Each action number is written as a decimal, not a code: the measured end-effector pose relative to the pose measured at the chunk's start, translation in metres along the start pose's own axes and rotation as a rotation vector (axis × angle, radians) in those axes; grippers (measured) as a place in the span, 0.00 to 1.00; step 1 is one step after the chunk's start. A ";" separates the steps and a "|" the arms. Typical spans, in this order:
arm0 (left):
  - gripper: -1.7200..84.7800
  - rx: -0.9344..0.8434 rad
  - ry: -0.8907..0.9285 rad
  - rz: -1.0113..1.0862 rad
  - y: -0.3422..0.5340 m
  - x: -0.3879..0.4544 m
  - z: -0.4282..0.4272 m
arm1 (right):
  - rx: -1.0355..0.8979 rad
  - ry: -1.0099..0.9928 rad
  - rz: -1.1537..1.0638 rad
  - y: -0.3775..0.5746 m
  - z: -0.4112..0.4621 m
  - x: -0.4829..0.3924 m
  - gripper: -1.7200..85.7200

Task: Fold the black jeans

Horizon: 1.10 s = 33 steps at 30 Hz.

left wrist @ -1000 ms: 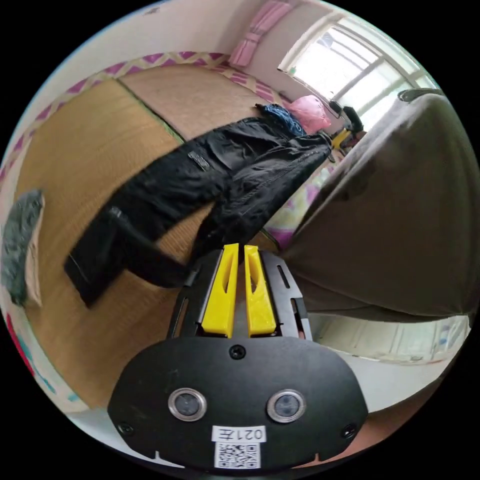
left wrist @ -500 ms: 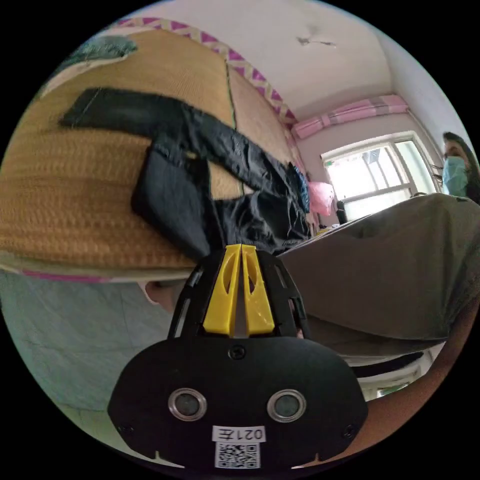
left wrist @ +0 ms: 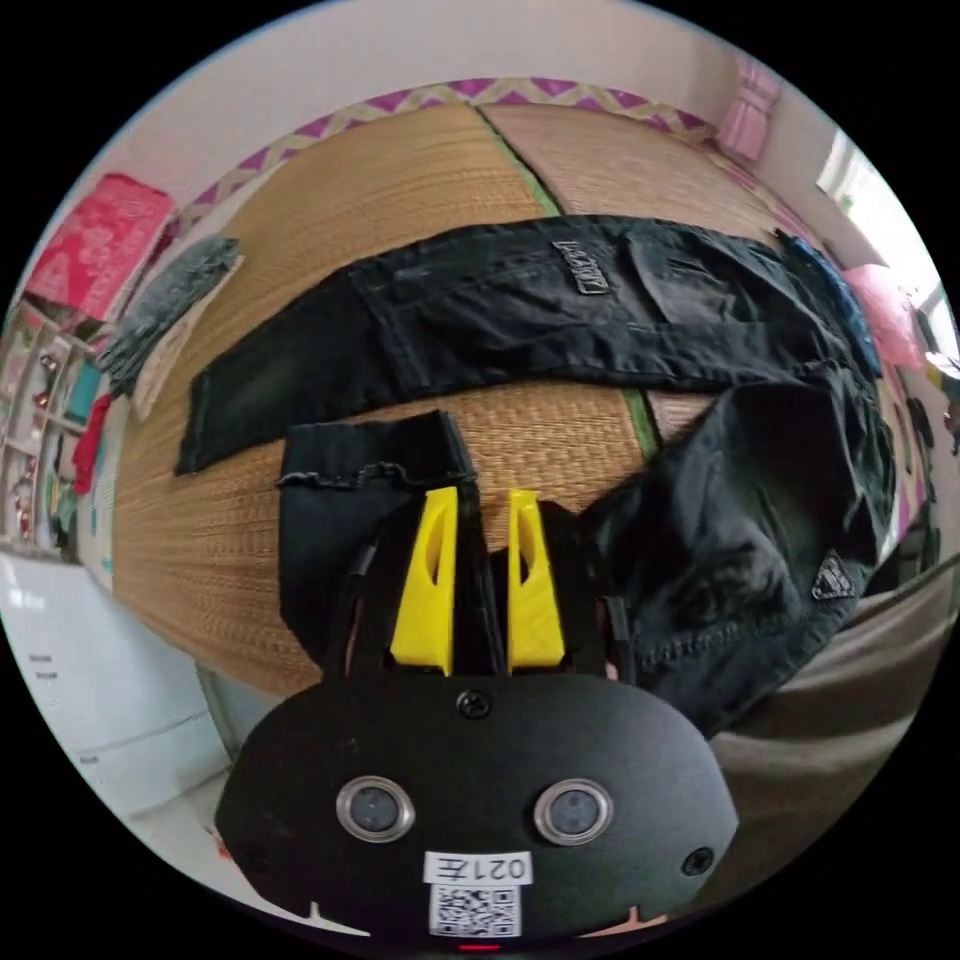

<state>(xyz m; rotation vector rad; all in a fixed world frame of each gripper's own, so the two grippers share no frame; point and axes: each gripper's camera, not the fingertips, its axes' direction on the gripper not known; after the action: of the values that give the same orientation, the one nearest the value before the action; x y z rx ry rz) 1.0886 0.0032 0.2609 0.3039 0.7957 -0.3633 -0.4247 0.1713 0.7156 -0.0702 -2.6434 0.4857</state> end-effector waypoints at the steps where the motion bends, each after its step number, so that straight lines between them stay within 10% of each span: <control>1: 0.05 0.007 -0.002 -0.028 0.005 -0.006 -0.002 | 0.011 -0.001 0.007 0.004 -0.001 -0.001 0.02; 18: 0.01 0.443 0.417 -1.203 0.383 -0.214 -0.055 | -0.028 -0.060 0.022 0.011 0.042 -0.007 0.01; 33: 0.01 0.551 0.573 -0.808 0.302 -0.276 -0.078 | -0.071 -0.044 -0.035 -0.034 0.090 -0.052 0.01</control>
<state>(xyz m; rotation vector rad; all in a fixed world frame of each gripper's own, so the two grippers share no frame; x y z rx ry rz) 0.9895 0.3603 0.4515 0.6115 1.3685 -1.3063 -0.4166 0.1032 0.6308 -0.0358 -2.6997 0.3861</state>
